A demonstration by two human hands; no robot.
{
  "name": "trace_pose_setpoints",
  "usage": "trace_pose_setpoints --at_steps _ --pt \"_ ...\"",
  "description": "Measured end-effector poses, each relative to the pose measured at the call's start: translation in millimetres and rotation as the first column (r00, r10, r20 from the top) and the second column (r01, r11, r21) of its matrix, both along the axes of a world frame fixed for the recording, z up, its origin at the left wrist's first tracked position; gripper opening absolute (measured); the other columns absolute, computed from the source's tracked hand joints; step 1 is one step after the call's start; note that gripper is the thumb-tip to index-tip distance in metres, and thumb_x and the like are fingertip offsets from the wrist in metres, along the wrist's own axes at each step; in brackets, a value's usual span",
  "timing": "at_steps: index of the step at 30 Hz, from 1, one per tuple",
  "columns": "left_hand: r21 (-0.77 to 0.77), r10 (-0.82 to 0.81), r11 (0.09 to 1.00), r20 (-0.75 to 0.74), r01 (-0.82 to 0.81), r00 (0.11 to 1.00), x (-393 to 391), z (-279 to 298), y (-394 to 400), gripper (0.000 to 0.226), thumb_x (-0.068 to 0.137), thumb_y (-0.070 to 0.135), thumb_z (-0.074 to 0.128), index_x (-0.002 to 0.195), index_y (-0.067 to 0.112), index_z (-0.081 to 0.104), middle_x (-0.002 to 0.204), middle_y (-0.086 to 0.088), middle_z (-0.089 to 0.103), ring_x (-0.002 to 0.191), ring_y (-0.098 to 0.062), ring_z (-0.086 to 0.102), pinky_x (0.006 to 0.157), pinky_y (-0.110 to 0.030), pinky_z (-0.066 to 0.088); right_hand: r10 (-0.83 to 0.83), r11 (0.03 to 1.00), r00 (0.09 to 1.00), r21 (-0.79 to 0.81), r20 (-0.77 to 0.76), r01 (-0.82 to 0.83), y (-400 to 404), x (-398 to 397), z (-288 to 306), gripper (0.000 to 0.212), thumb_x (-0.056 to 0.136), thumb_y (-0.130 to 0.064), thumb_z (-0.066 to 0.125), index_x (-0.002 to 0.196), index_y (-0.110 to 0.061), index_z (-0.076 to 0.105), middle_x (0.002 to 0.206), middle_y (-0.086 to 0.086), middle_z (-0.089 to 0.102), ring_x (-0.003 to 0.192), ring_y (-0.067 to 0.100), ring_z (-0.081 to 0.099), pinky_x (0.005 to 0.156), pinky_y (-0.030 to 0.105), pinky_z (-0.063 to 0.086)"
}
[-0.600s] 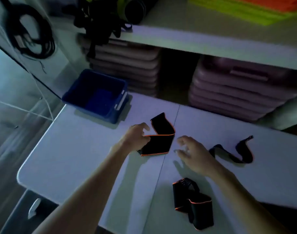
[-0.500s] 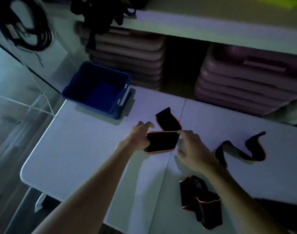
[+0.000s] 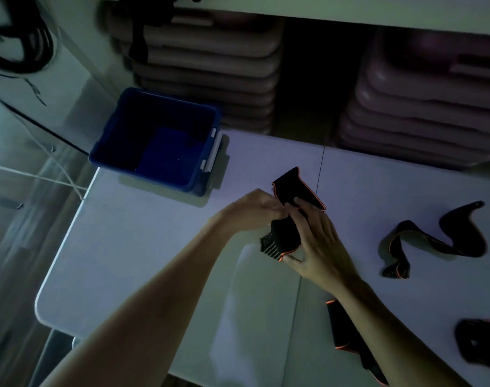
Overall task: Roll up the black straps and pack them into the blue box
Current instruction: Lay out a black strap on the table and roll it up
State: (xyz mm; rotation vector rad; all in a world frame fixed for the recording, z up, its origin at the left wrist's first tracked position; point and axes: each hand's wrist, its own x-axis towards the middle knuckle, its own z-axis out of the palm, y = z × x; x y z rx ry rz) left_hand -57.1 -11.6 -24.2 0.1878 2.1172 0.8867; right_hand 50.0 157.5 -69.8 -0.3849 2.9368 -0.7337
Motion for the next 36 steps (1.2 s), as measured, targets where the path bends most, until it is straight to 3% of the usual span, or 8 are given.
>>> trace_pose_setpoints --at_steps 7,11,14,18,24,28,31,36 --pt "0.28 0.17 0.94 0.115 -0.196 0.979 -24 44 14 0.028 0.094 0.032 0.062 0.086 0.009 0.076 0.081 -0.007 0.068 0.077 -0.018 0.061 0.076 -0.029 0.047 -0.34 0.801 0.938 -0.499 0.073 0.329 -5 -10 38 0.051 0.092 -0.015 0.056 0.14 -0.027 0.045 0.127 -0.004 0.055 0.109 0.006 0.058 0.082 0.02 0.051" --pt "0.475 0.277 0.827 0.119 -0.3 0.953 -23 43 18 0.022 0.089 0.0 0.053 0.098 0.011 0.07 0.099 -0.012 0.064 0.085 -0.026 0.058 0.074 -0.032 0.047 -0.504 0.524 0.834 -0.688 0.224 0.502 0 -22 72 0.026 0.097 -0.011 0.051 0.078 -0.024 0.064 0.066 -0.018 0.061 0.058 -0.003 0.051 0.055 0.012 0.036" --pt "0.237 0.023 0.972 -0.095 0.001 0.995 -13 27 22 0.044 0.082 -0.007 0.057 0.122 0.011 0.061 0.116 -0.002 0.06 0.09 -0.01 0.058 0.075 -0.012 0.046 -0.584 0.246 0.699 -0.73 0.414 0.638 10 -36 91 0.04 0.096 -0.026 0.059 0.06 -0.009 0.054 0.054 -0.011 0.056 0.056 0.005 0.053 0.055 0.023 0.042" --pt "-0.021 -0.109 0.994 -0.041 0.108 0.993 10 -5 19 0.048 0.064 0.053 0.071 0.108 0.035 0.066 0.118 0.001 0.064 0.107 -0.02 0.064 0.097 -0.041 0.052 -0.439 0.11 0.619 -0.645 0.651 0.756 22 -56 104 0.02 0.091 -0.032 0.065 0.085 -0.014 0.072 0.085 -0.001 0.077 0.083 0.016 0.073 0.075 0.033 0.059" --pt "0.019 -0.101 0.995 0.174 0.099 0.98 44 -19 6 0.033 0.089 0.041 0.065 0.107 0.015 0.074 0.106 -0.001 0.076 0.098 -0.013 0.07 0.094 -0.032 0.052 -0.424 0.275 0.602 -0.537 0.677 0.797 25 -67 82 0.021 0.091 -0.034 0.064 0.093 -0.015 0.072 0.091 0.003 0.076 0.085 0.021 0.073 0.077 0.038 0.059" --pt "-0.106 -0.063 0.991 0.211 0.087 0.975 70 -47 -10 0.022 0.092 0.029 0.064 0.093 0.008 0.068 0.078 -0.001 0.067 0.07 -0.013 0.065 0.06 -0.019 0.049 -0.465 0.365 0.554 -0.421 0.69 0.83 12 -59 33 0.029 0.087 -0.026 0.068 0.113 -0.013 0.064 0.107 0.004 0.071 0.105 0.027 0.068 0.087 0.039 0.052" --pt "-0.16 0.12 0.982 0.101 -0.103 0.988 87 -66 -18 0.012 0.087 0.024 0.068 0.092 0.013 0.066 0.08 -0.005 0.068 0.065 -0.017 0.064 0.055 -0.025 0.052 -0.605 0.492 0.581 -0.318 0.545 0.81 -3 -29 10 0.051 0.092 -0.025 0.061 0.137 -0.009 0.043 0.132 0.01 0.053 0.117 0.025 0.057 0.095 0.032 0.044" --pt "-0.124 0.36 0.917 -0.152 -0.379 0.921 99 -75 -23 0.013 0.077 0.014 0.067 0.089 0.016 0.07 0.083 -0.004 0.073 0.078 -0.019 0.069 0.063 -0.024 0.052 -0.525 0.719 0.661 -0.136 0.537 0.682 -24 28 -26 0.024 0.093 -0.015 0.056 0.116 -0.006 0.054 0.112 0.013 0.056 0.097 0.027 0.057 0.079 0.029 0.043"
